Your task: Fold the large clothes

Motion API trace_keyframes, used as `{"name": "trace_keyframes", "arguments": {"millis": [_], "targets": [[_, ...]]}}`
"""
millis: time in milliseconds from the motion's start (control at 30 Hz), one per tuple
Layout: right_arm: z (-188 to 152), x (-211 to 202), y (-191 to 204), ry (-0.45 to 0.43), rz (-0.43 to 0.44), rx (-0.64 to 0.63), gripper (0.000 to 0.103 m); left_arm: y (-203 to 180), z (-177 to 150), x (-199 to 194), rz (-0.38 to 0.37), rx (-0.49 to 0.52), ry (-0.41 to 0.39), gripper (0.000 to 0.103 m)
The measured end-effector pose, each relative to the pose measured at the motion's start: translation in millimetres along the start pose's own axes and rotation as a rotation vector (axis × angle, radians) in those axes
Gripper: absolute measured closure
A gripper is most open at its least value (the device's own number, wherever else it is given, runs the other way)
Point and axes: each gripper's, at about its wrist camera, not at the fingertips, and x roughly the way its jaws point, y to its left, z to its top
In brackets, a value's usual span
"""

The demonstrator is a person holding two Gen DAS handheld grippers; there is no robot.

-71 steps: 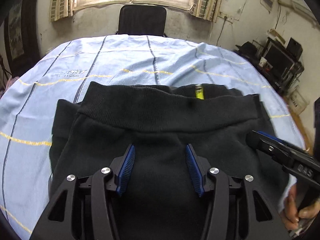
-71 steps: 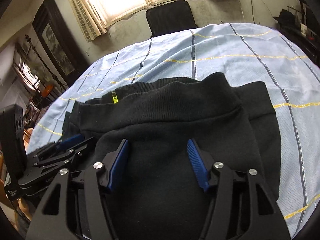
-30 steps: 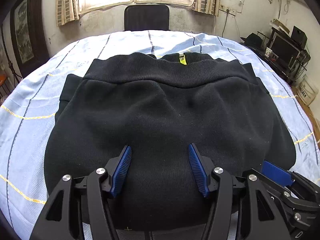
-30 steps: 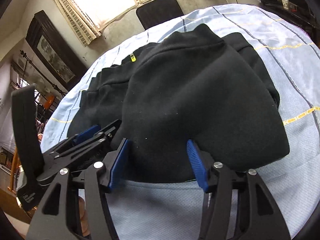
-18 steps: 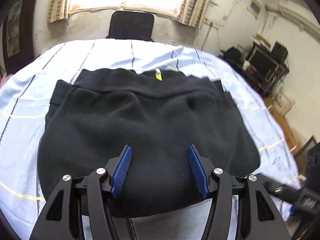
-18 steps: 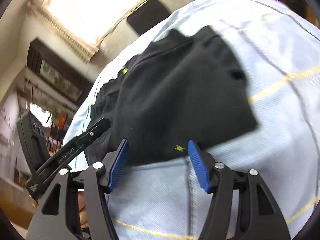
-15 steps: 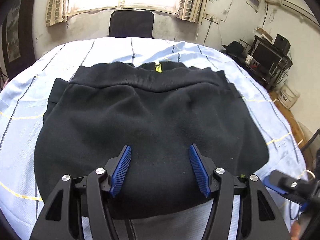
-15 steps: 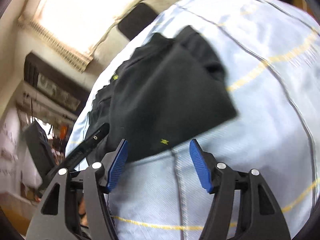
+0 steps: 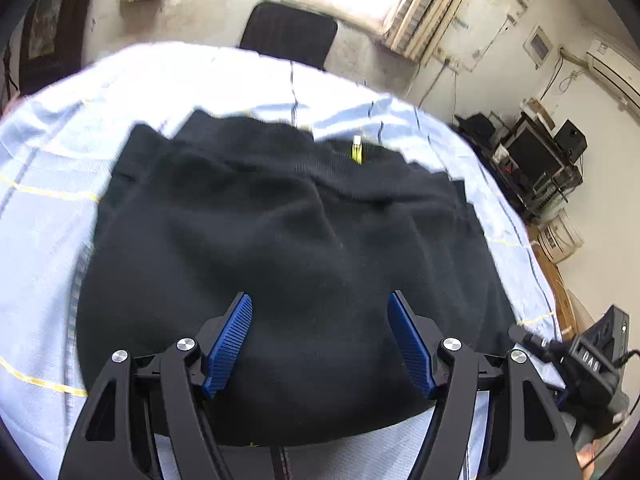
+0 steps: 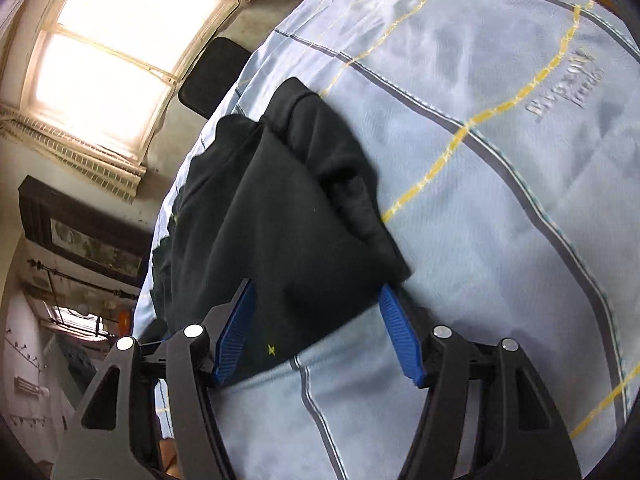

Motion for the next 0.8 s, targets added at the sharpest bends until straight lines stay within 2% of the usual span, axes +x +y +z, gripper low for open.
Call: {"name": "trace_keyframes", "arguments": {"millis": [133,267,367,433,500,700,800], "targets": [[-1,1,-2,-0.045,0.047,-0.03,0.04,-18,-9,11,0.113,0.112,-0.005,0.032],[-2,-9,6,-0.082,0.115,-0.084,0.041,-14,-8,12,0.102,0.097,0.0,0.031],[-3,-4,6,-0.072,0.069,-0.09,0.041,-14,-8,12,0.109,0.106,-0.003,0.03],[-3,1,-1,-0.047,0.041,-0.043,0.047,-14,-9,12,0.109,0.107,-0.004,0.03],[-4,-4,-3,-0.055,0.015,-0.031,0.049,-13,-8,12,0.104,0.102,-0.003,0.03],[-1,4,6,-0.127,-0.039,-0.083,0.048,-13,-7,13,0.11,0.104,-0.003,0.03],[9,9,3,-0.156,-0.018,-0.065,0.049,-11,-7,13,0.106,0.103,-0.003,0.03]]}}
